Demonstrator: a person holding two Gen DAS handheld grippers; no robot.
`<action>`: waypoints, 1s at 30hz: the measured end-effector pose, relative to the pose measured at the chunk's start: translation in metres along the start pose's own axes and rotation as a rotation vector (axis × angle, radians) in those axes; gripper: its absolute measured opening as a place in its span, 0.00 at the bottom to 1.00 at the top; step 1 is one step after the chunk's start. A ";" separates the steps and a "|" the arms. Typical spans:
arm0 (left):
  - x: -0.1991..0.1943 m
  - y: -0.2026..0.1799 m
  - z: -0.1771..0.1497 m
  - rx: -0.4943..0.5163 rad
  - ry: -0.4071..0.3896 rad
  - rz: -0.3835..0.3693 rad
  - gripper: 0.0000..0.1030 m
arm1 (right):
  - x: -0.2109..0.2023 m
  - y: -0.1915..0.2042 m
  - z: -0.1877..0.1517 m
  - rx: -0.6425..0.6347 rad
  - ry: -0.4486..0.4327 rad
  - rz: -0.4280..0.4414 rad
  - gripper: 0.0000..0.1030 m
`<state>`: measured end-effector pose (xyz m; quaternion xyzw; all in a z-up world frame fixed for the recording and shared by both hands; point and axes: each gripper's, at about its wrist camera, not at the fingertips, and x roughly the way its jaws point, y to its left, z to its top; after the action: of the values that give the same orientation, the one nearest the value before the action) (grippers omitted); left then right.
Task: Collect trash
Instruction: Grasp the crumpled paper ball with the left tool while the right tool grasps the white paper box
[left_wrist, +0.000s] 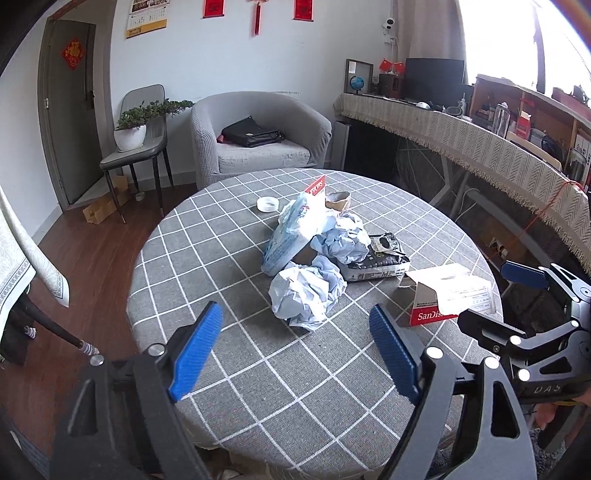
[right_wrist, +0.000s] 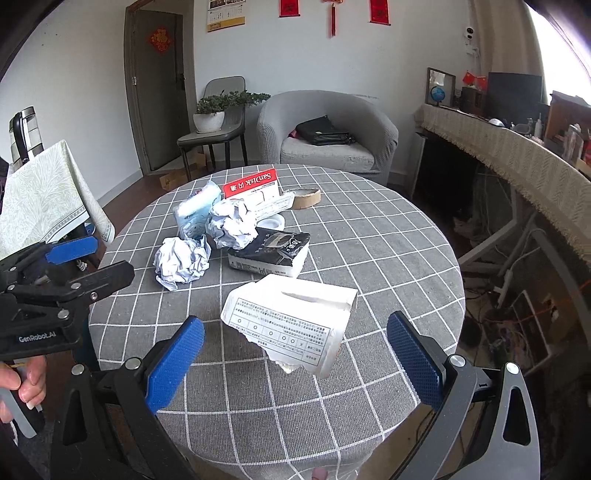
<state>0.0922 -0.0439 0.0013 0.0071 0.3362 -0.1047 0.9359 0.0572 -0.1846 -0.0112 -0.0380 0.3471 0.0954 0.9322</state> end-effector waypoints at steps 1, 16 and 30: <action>0.007 0.001 0.001 -0.006 0.007 -0.010 0.81 | 0.003 0.000 -0.001 -0.003 0.003 -0.006 0.97; 0.067 0.015 0.000 -0.064 0.089 -0.116 0.55 | 0.028 -0.002 -0.009 0.038 -0.014 -0.028 0.97; 0.041 0.019 -0.006 -0.060 0.043 -0.159 0.42 | 0.032 0.000 0.001 0.090 -0.058 -0.105 0.97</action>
<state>0.1232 -0.0329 -0.0297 -0.0452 0.3588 -0.1682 0.9170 0.0816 -0.1800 -0.0308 -0.0115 0.3213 0.0317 0.9464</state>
